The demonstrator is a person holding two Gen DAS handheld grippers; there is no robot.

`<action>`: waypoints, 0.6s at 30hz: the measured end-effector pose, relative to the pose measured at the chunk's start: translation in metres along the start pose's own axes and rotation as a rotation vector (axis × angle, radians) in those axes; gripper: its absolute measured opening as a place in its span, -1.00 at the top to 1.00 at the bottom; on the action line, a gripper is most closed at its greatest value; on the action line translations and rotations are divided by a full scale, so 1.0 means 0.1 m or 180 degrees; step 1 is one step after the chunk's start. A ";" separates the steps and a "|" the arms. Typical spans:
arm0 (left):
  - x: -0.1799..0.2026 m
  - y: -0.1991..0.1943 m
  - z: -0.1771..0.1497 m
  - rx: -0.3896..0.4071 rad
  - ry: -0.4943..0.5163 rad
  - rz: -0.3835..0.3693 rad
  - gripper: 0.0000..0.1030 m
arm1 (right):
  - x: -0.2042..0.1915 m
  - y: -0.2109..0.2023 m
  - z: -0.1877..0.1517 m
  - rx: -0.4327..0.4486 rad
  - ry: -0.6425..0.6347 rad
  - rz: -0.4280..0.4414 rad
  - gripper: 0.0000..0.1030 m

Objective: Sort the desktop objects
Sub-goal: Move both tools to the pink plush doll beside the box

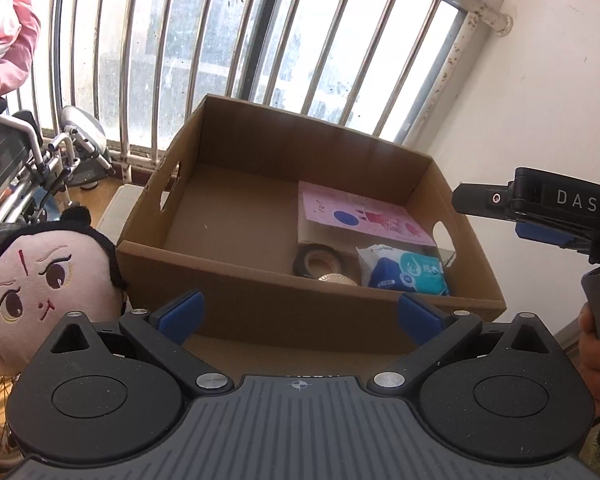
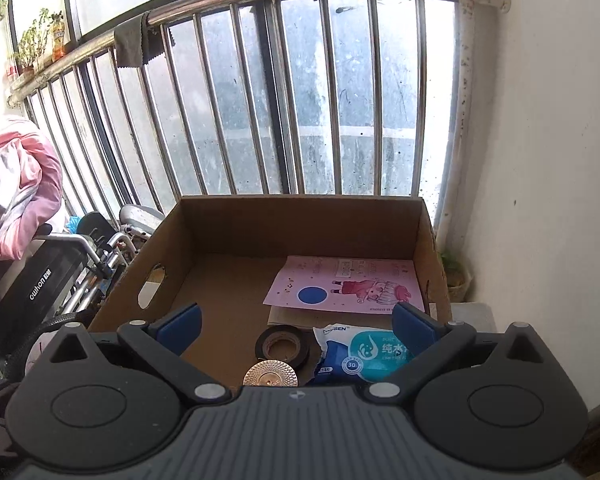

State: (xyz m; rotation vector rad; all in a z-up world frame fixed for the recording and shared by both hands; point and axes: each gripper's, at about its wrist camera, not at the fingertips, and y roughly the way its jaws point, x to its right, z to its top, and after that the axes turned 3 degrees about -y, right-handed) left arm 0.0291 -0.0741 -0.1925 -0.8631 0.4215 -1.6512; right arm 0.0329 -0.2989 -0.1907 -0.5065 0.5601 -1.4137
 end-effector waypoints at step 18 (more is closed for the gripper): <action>-1.56 -0.38 -0.16 -0.0383 -0.0411 0.0532 -1.00 | -1.44 0.38 -0.23 -0.0512 0.0100 0.1260 -1.00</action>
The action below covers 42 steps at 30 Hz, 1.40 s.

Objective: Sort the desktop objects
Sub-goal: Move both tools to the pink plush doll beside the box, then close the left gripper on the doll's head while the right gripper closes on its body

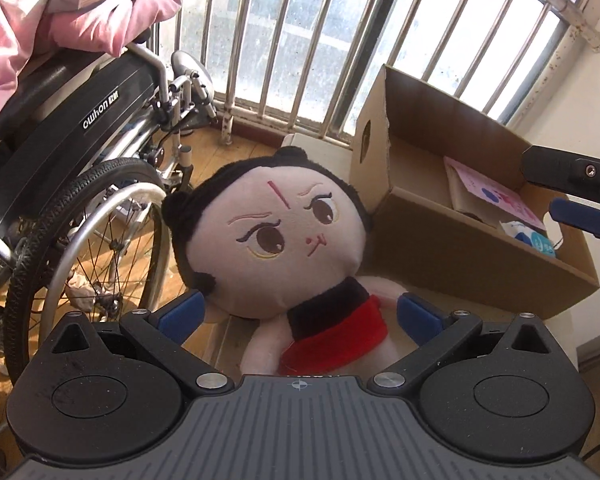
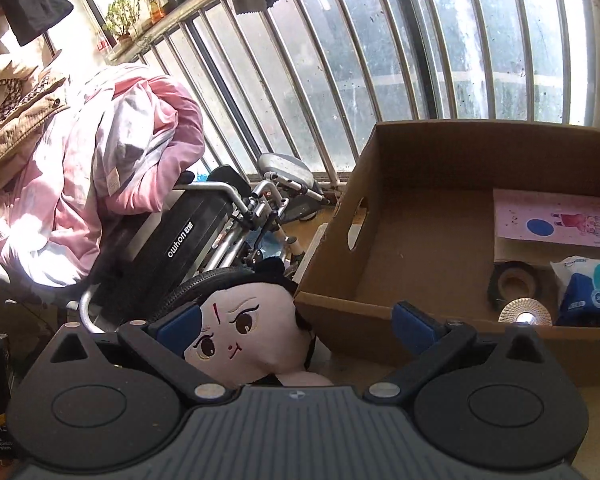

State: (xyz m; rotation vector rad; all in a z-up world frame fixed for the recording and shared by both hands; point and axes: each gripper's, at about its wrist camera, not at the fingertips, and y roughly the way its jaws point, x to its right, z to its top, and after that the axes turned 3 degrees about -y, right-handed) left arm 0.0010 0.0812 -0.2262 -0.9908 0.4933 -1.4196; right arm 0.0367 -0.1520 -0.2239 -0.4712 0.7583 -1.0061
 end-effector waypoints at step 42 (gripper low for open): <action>-0.19 0.60 -0.21 -0.0832 -0.0131 -0.0607 -1.00 | 0.05 1.10 -0.31 -0.1279 0.0477 0.0907 -0.79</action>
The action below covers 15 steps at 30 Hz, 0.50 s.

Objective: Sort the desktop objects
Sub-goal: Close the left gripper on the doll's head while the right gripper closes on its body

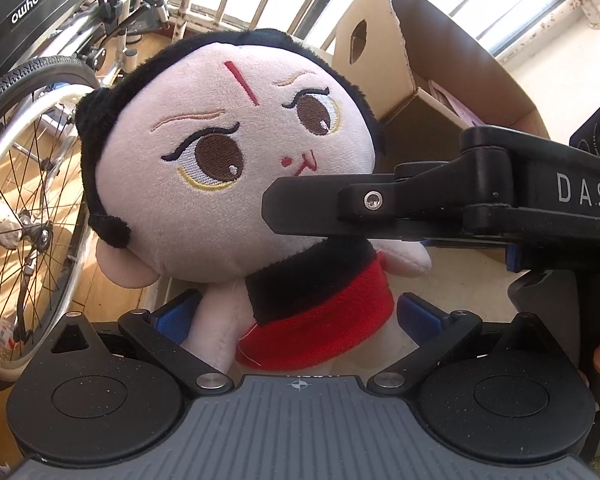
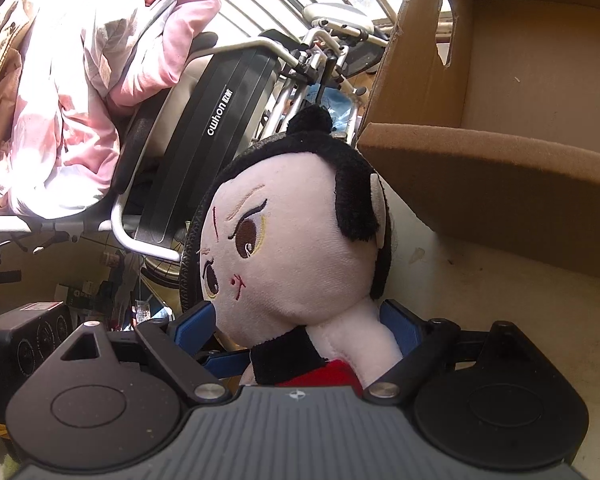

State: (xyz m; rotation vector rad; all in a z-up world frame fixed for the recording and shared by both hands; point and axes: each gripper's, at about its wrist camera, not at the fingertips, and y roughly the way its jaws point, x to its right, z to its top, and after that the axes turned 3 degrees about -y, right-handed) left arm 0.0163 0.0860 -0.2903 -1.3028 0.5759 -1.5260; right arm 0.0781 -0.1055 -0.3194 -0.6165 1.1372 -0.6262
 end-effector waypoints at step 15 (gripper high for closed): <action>0.31 -0.02 -0.41 -0.0474 0.0422 -0.0137 -1.00 | 0.32 -0.38 -0.46 -0.0207 0.0344 0.0090 -0.78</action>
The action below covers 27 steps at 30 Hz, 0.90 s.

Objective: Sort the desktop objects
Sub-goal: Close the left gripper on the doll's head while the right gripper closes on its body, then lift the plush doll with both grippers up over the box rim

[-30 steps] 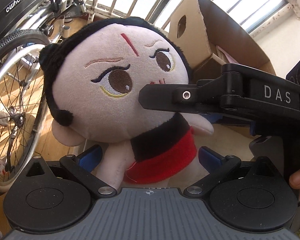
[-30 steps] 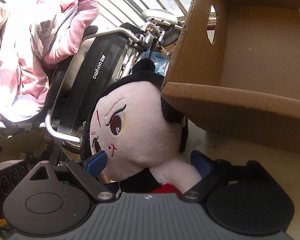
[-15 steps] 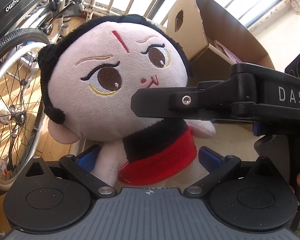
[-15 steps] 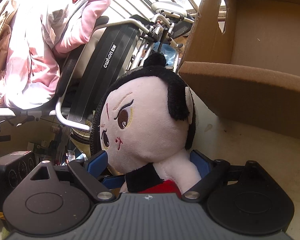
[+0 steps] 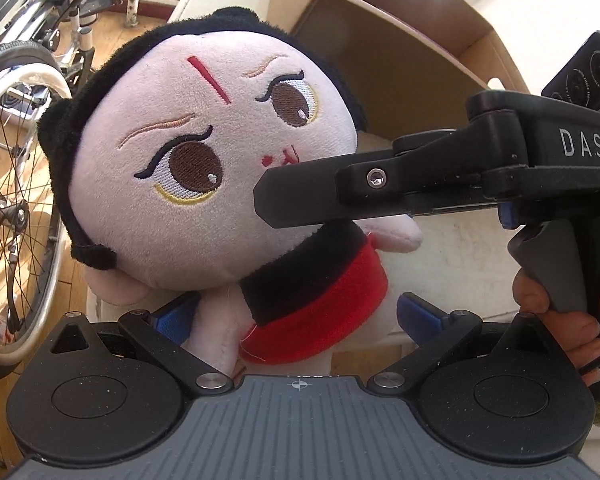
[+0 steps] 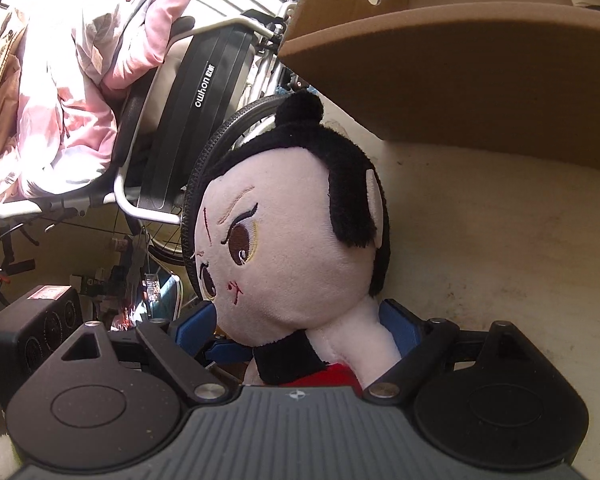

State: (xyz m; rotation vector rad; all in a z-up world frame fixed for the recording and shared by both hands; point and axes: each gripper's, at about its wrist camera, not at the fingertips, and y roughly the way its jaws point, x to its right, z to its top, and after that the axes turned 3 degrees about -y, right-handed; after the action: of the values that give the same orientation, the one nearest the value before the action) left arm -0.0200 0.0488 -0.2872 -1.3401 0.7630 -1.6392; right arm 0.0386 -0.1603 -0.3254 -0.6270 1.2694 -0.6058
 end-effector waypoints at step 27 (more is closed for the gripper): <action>0.94 0.42 0.09 -0.0410 0.0830 -0.0326 -1.00 | 0.70 -0.76 -0.44 0.0530 0.0764 -0.0229 -0.78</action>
State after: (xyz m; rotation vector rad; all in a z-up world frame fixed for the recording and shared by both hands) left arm -0.0060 -0.0533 -0.2799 -1.2859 0.9813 -1.8982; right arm 0.0039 -0.2674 -0.3257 -0.4728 1.4065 -0.8571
